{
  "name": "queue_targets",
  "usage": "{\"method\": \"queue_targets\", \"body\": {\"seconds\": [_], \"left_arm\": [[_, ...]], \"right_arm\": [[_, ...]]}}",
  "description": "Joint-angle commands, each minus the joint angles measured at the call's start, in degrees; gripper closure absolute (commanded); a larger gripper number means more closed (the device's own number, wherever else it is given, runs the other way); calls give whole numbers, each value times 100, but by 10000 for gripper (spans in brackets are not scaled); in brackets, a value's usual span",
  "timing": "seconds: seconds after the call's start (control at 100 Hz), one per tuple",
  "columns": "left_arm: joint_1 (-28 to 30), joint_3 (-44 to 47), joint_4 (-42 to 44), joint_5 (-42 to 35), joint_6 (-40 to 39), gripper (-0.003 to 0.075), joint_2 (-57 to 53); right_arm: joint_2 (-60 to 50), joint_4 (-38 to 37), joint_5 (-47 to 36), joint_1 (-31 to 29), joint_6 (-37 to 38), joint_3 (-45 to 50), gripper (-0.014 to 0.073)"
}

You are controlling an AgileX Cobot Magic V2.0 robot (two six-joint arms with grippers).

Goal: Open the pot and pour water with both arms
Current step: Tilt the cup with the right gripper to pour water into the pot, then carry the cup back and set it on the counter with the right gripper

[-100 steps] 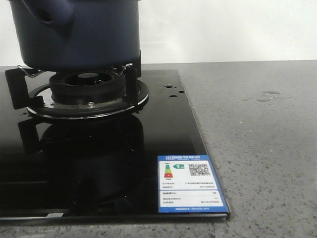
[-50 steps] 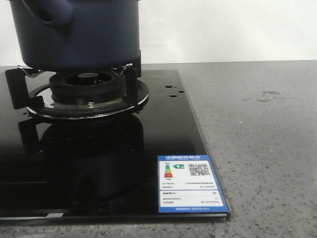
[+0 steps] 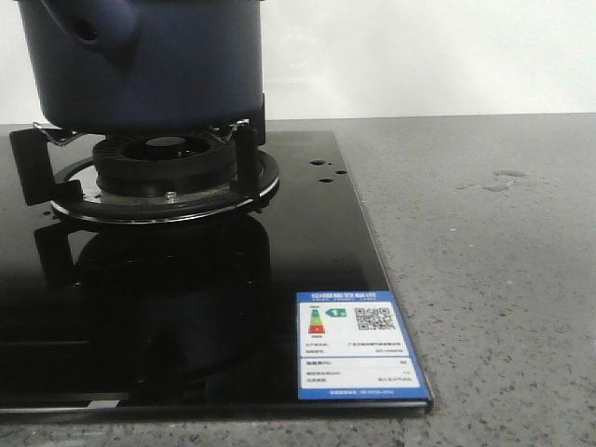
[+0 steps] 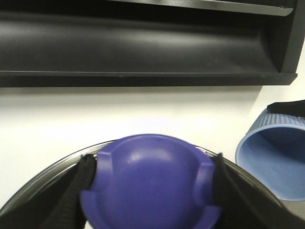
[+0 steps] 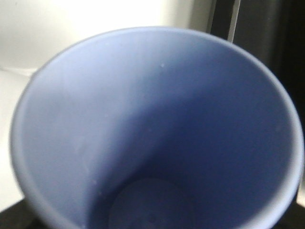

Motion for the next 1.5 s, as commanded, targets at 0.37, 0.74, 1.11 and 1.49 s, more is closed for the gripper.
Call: {"method": "queue_targets", "body": {"seconds": [0.37, 0.74, 1.11, 1.49], "left_arm": [[15, -208, 17, -621, -27, 349, -117], [15, -208, 17, -621, -27, 349, -117], [15, -208, 17, -621, -27, 349, -117], [15, -208, 17, -621, -27, 349, -117]], "right_arm": [[-272, -253, -165, 19, 1, -229, 291], [-283, -242, 387, 19, 1646, -229, 291], [-828, 1715, 558, -412, 2860, -186, 291], [-2174, 5004, -1905, -2101, 2860, 1746, 291]]}}
